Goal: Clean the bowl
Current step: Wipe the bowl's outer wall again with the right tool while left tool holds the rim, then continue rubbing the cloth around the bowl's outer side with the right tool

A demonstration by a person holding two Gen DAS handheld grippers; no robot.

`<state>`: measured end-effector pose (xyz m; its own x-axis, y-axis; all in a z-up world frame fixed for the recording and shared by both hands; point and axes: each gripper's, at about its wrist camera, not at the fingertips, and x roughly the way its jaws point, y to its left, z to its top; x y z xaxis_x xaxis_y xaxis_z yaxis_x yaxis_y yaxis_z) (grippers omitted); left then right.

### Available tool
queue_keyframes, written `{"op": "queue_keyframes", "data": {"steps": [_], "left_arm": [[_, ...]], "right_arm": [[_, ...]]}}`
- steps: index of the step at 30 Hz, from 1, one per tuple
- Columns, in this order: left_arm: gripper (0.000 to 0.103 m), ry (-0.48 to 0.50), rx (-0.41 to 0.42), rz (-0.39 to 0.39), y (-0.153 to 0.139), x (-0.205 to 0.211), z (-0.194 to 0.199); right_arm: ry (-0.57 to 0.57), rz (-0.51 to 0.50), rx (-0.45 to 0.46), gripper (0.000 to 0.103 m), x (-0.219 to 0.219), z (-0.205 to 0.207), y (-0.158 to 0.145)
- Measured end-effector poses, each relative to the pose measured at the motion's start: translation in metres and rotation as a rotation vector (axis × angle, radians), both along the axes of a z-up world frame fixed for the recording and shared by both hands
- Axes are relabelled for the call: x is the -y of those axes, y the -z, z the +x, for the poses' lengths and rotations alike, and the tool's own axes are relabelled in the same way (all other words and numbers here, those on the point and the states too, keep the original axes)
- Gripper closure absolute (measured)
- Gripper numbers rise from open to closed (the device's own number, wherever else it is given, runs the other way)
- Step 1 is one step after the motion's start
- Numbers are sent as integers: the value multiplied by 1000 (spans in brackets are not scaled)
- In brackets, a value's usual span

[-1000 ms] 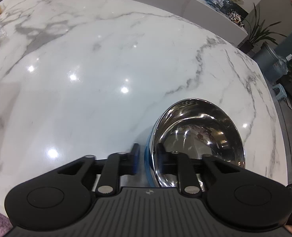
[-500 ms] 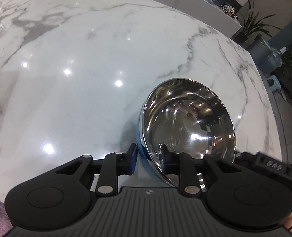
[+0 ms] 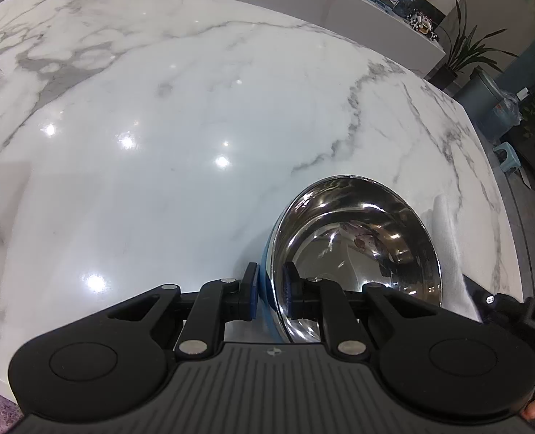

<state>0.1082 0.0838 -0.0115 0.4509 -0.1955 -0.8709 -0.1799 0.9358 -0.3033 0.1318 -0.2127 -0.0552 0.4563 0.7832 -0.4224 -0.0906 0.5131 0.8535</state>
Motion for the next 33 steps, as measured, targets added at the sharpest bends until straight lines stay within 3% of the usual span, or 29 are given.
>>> {"op": "queue_keyframes", "data": {"steps": [13, 14, 16, 18, 24, 33], "left_arm": [[90, 0, 13, -16, 0, 9, 2], [87, -12, 8, -29, 1, 7, 1], [65, -36, -6, -53, 2, 3, -1], [58, -67, -26, -73, 4, -1, -6], [59, -54, -49, -103, 8, 4, -13], [86, -10, 2, -60, 1, 6, -9]], "right_arm": [[54, -73, -91, 92, -3, 5, 23], [55, -81, -100, 92, -5, 5, 25], [54, -87, -106, 92, -7, 3, 28], [55, -85, -107, 92, -8, 3, 29], [50, -93, -102, 92, -9, 2, 30], [75, -88, -66, 92, 0, 2, 15]]}}
